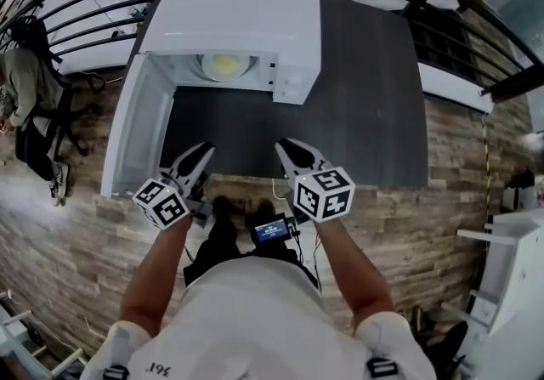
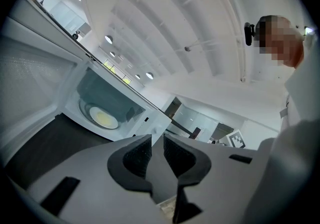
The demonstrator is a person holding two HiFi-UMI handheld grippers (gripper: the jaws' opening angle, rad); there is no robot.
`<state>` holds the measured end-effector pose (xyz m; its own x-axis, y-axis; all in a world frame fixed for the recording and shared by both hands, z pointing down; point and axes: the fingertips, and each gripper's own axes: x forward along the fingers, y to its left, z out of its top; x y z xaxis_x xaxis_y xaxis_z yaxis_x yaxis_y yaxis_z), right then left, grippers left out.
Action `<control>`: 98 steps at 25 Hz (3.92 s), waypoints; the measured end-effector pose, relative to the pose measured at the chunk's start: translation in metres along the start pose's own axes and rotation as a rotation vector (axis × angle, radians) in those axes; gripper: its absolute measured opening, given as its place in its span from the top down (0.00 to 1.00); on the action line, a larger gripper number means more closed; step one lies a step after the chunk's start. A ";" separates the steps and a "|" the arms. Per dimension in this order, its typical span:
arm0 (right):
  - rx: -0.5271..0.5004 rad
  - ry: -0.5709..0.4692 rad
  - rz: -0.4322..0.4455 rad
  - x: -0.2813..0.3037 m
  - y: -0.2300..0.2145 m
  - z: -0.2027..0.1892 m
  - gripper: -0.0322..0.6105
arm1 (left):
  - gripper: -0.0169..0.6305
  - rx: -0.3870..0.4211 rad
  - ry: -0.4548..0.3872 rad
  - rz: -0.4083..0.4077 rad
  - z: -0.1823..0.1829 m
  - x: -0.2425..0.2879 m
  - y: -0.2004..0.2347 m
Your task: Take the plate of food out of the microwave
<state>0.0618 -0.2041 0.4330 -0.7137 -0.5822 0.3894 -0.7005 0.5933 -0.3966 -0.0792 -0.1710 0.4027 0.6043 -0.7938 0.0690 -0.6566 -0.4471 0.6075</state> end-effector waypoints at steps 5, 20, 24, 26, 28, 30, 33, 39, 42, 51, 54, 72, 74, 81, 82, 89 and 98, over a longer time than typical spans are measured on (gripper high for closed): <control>-0.001 0.002 -0.017 0.028 0.006 0.005 0.90 | 0.89 -0.011 0.027 -0.008 0.009 0.007 0.026; 0.014 0.046 -0.113 0.129 -0.014 0.013 0.90 | 0.89 -0.061 0.066 0.068 0.036 0.059 0.123; 0.014 0.061 -0.159 0.157 -0.029 0.012 0.90 | 0.89 -0.058 0.078 0.116 0.035 0.074 0.148; 0.013 0.064 -0.201 0.172 -0.039 0.013 0.90 | 0.89 -0.060 0.095 0.137 0.032 0.083 0.161; 0.024 0.067 -0.235 0.188 -0.046 0.013 0.90 | 0.89 -0.067 0.110 0.156 0.031 0.091 0.173; 0.052 0.069 -0.257 0.201 -0.052 0.013 0.90 | 0.89 -0.078 0.119 0.170 0.029 0.097 0.183; 0.110 0.070 -0.277 0.220 -0.060 0.013 0.90 | 0.89 -0.088 0.130 0.183 0.028 0.105 0.194; 0.241 0.066 -0.300 0.252 -0.073 0.012 0.85 | 0.89 -0.113 0.146 0.183 0.023 0.117 0.206; 0.300 0.076 -0.316 0.259 -0.076 0.013 0.85 | 0.89 -0.124 0.150 0.181 0.022 0.118 0.209; 0.461 0.052 -0.310 0.275 -0.086 0.012 0.82 | 0.89 -0.150 0.160 0.170 0.019 0.122 0.220; 0.475 0.052 -0.308 0.278 -0.086 0.012 0.82 | 0.89 -0.156 0.163 0.164 0.018 0.123 0.219; 0.656 0.056 -0.372 0.285 -0.102 0.021 0.79 | 0.89 -0.181 0.181 0.135 0.011 0.126 0.215; 0.655 0.061 -0.378 0.282 -0.103 0.021 0.80 | 0.89 -0.183 0.180 0.133 0.012 0.127 0.215; 0.672 0.059 -0.352 0.272 -0.101 0.021 0.89 | 0.89 -0.208 0.170 0.147 0.015 0.128 0.223; 0.681 0.055 -0.346 0.271 -0.101 0.020 0.89 | 0.89 -0.214 0.167 0.154 0.016 0.127 0.226; 0.717 0.045 -0.319 0.261 -0.102 0.022 0.91 | 0.89 -0.261 0.158 0.210 0.023 0.125 0.245; 0.784 0.044 -0.261 0.249 -0.097 0.019 0.92 | 0.89 -0.338 0.165 0.183 0.017 0.132 0.253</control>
<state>-0.0480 -0.4165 0.5527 -0.5386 -0.6154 0.5755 -0.6525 -0.1274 -0.7470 -0.1734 -0.3964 0.5522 0.5734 -0.7588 0.3090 -0.5913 -0.1221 0.7972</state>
